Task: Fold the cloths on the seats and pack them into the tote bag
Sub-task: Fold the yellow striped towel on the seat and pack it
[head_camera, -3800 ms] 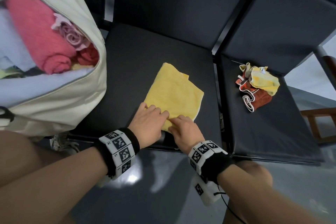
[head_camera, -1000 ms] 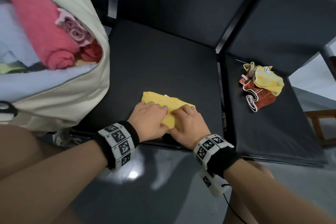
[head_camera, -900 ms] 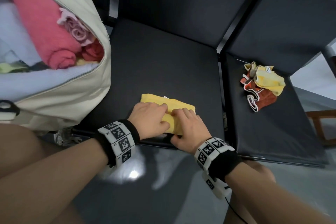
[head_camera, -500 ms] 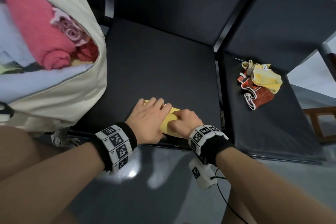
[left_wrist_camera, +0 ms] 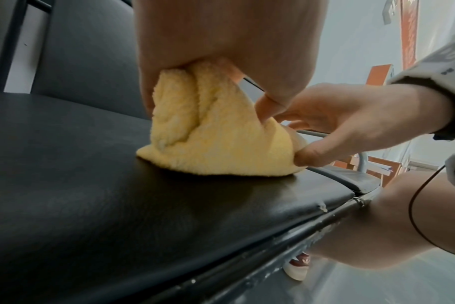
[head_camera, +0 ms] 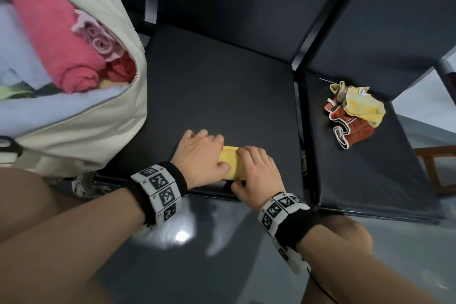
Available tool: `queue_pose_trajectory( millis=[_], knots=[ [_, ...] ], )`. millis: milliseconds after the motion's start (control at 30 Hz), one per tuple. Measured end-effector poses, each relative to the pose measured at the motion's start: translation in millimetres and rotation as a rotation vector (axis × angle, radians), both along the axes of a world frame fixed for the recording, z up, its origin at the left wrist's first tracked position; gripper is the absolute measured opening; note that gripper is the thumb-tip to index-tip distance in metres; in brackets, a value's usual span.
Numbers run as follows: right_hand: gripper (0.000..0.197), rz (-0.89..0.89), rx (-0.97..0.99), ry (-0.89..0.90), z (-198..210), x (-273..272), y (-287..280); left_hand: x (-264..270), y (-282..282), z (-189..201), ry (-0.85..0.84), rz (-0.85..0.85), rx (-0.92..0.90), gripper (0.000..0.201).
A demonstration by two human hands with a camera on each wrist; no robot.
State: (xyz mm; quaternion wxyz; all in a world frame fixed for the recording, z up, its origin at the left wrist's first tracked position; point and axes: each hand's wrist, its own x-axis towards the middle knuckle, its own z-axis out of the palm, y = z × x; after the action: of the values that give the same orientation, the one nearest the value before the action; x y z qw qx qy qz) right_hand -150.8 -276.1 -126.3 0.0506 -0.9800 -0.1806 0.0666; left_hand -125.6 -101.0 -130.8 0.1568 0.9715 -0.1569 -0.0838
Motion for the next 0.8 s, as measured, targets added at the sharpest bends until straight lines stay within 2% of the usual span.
queue_pose_trajectory(
  millis=[100,233,333,400,500,633,733,800],
  knots=[
    [0.053,-0.028,0.018,0.034,-0.9,7.6,2.2,-1.6,1.7,0.8,-0.119,-0.021,-0.013,0.043],
    [0.043,-0.049,-0.017,0.071,3.2,21.8,6.6,-2.2,1.7,-1.8,-0.232,-0.045,-0.095,0.028],
    [0.050,-0.027,-0.071,-0.040,1.0,20.2,8.3,0.3,2.5,-1.5,-0.218,-0.040,-0.083,0.023],
    [0.056,-0.062,-0.037,-0.107,-4.6,12.5,8.1,0.6,3.8,-2.7,-0.207,-0.032,-0.052,0.031],
    [0.063,-0.081,0.007,-0.131,-15.9,0.0,6.7,-2.5,3.2,-1.3,-0.162,-0.048,0.003,0.054],
    [0.076,-0.094,-0.010,-0.085,-30.6,-3.9,5.8,-9.0,2.4,-5.2,-0.107,-0.125,0.111,0.062],
    [0.086,-0.093,-0.031,-0.050,-30.4,5.2,7.6,-11.8,3.7,-10.2,-0.075,-0.089,0.173,0.082],
    [0.090,-0.086,-0.050,-0.004,-26.1,11.9,8.7,-10.2,5.2,-13.1,-0.085,-0.059,0.161,0.085]
  ],
)
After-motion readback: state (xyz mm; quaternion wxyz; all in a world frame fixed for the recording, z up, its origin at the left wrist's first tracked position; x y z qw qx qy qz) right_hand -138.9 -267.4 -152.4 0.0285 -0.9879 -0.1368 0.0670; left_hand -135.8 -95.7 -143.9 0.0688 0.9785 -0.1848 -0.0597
